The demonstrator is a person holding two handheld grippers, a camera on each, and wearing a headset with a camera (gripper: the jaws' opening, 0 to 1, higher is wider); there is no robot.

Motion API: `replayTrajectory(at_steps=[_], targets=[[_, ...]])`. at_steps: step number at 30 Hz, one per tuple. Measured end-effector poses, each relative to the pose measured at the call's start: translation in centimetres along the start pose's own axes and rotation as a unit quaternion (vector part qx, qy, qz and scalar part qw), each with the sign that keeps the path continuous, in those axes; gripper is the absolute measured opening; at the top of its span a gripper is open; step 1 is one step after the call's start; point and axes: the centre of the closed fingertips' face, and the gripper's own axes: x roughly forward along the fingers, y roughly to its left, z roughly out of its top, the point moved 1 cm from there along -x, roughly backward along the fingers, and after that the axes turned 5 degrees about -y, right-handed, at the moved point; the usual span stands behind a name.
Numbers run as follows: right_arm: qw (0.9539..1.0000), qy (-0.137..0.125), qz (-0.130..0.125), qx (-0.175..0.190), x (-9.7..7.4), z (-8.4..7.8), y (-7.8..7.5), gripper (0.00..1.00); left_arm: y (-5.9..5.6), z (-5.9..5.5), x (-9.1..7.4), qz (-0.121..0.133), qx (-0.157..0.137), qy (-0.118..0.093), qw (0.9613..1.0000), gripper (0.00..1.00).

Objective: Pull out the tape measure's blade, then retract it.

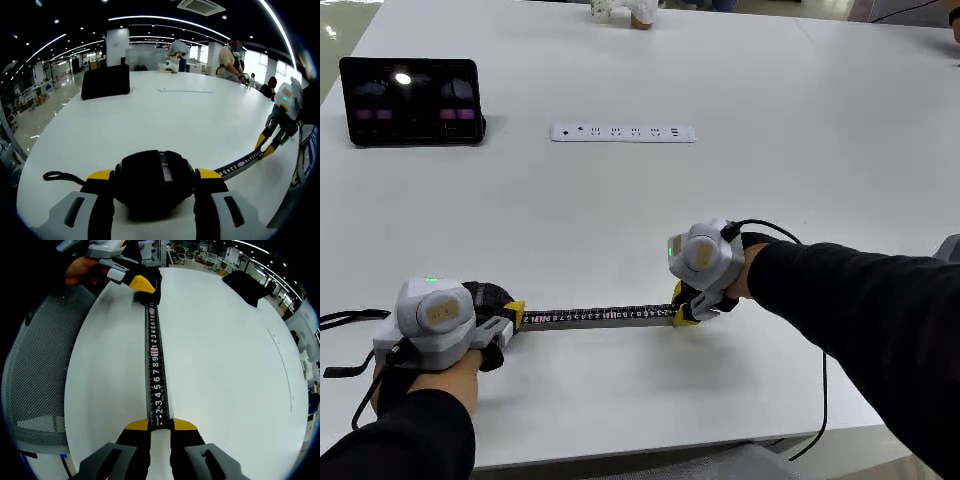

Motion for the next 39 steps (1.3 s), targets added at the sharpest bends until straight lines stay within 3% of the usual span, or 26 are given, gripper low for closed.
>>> replayTrajectory(at_steps=[18, 39], targets=[[0.9997, 0.022, 0.007, -0.007, 0.23, 0.18, 0.01, 0.11, 0.01, -0.07, -0.2, -0.001, 0.007, 0.008, 0.9999, 0.58], [0.9998, 0.018, 0.002, 0.007, 0.29, 0.41, 0.01, 0.11, 0.13, -0.22, -0.11, 0.0, 0.007, 0.01, 0.9999, 0.58]])
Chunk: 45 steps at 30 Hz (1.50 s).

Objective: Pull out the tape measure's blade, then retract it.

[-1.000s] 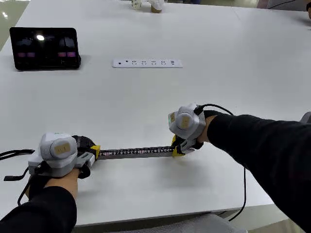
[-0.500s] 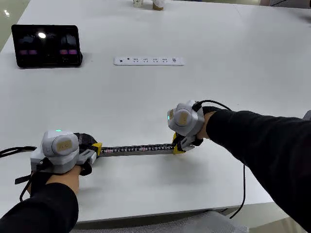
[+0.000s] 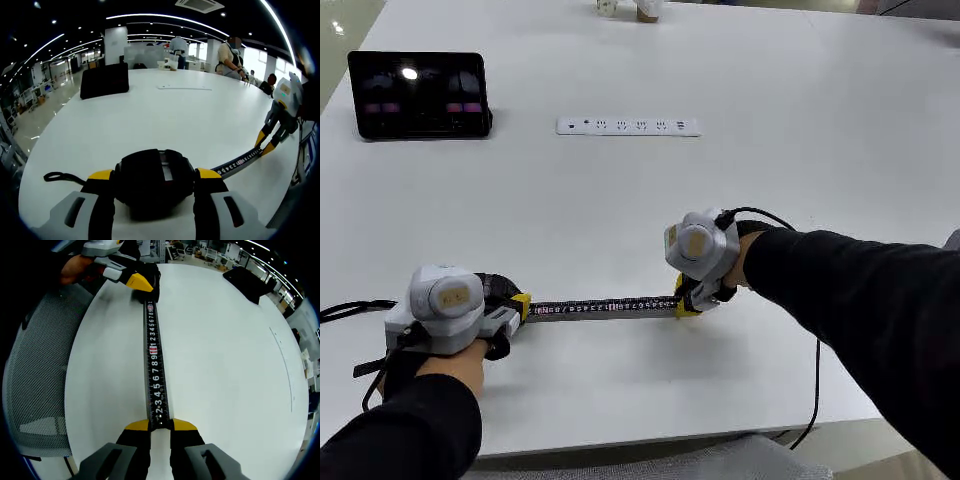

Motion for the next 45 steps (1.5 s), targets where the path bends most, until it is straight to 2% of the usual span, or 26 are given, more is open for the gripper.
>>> replayTrajectory(at_steps=[17, 28, 37, 45], targets=[[0.9999, 0.01, 0.0, -0.007, 0.12, 0.33, -0.08, 0.11, -0.02, 0.01, -0.01, 0.003, -0.003, 0.0, 1.0, 0.58], [1.0, -0.003, -0.002, 0.004, 0.14, 0.46, -0.11, 0.11, 0.0, 0.08, 0.08, 0.003, -0.001, -0.003, 1.0, 0.58], [1.0, 0.009, 0.003, -0.003, 0.22, 0.7, -0.09, 0.11, 0.04, 0.0, 0.29, 0.003, 0.0, -0.003, 1.0, 0.58], [1.0, -0.002, 0.002, 0.004, 0.33, 0.81, -0.15, 0.11, 0.17, -0.09, 0.52, 0.002, 0.001, -0.003, 1.0, 0.58]])
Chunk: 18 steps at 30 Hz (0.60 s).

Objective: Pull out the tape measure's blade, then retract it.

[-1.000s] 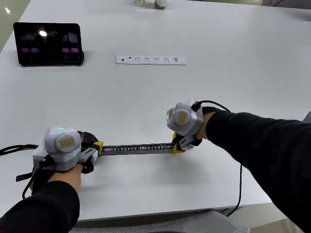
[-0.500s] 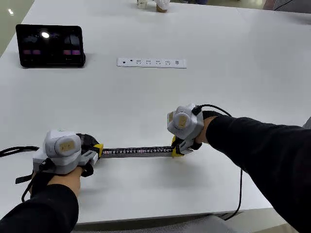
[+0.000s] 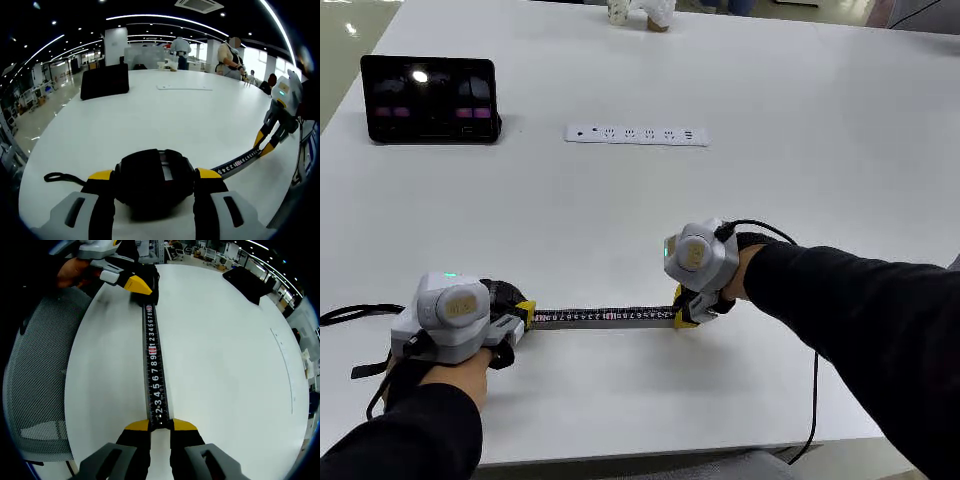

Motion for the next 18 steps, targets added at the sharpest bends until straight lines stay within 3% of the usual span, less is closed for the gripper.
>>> replayTrajectory(at_steps=[18], targets=[[0.9999, 0.011, -0.002, -0.001, 0.18, 0.48, -0.02, 0.11, -0.15, 0.15, -0.38, -0.001, -0.001, 0.001, 1.0, 0.58]])
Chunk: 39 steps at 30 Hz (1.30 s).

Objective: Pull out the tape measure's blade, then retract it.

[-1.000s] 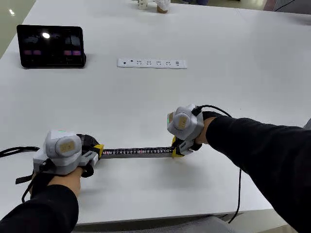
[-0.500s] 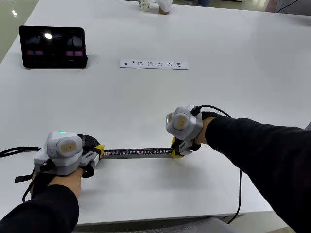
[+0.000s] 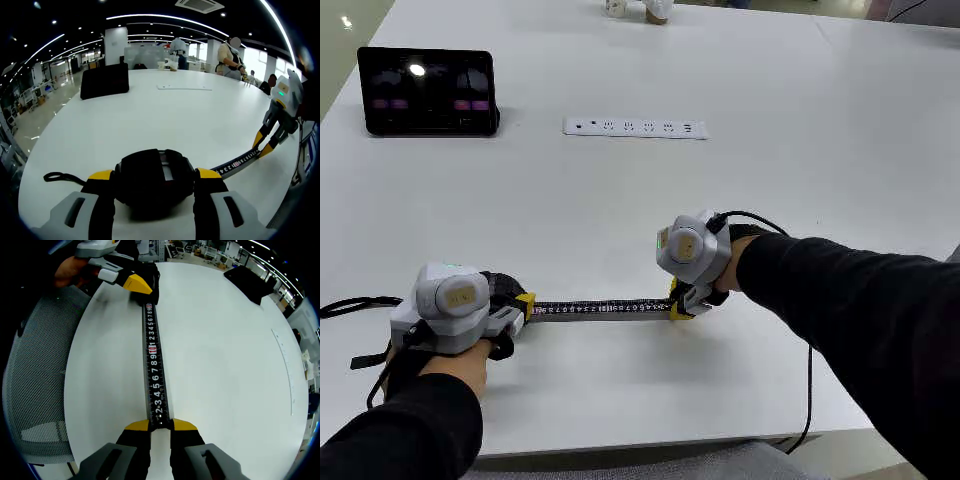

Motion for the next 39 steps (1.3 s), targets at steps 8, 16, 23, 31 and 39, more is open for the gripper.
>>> replayTrajectory(at_steps=[8, 16, 23, 31, 39], targets=[[1.0, 0.0, -0.001, 0.0, 0.07, 0.16, 0.03, 0.11, -0.02, 0.01, -0.18, 0.0, 0.0, 0.001, 1.0, 0.58], [1.0, -0.002, -0.001, 0.0, 0.1, 0.33, 0.02, 0.11, 0.01, 0.0, -0.22, 0.001, -0.002, 0.004, 1.0, 0.58], [1.0, 0.002, -0.002, 0.002, 0.16, 0.58, -0.04, 0.11, 0.05, -0.08, -0.11, 0.0, -0.002, 0.006, 1.0, 0.58], [0.9999, 0.014, -0.002, -0.008, 0.28, 0.81, 0.02, 0.11, -0.01, -0.07, -0.16, 0.0, -0.004, 0.006, 1.0, 0.58], [0.9999, 0.009, -0.005, -0.006, 0.4, 1.02, 0.05, 0.11, -0.01, -0.14, -0.1, -0.001, -0.004, 0.006, 1.0, 0.58]])
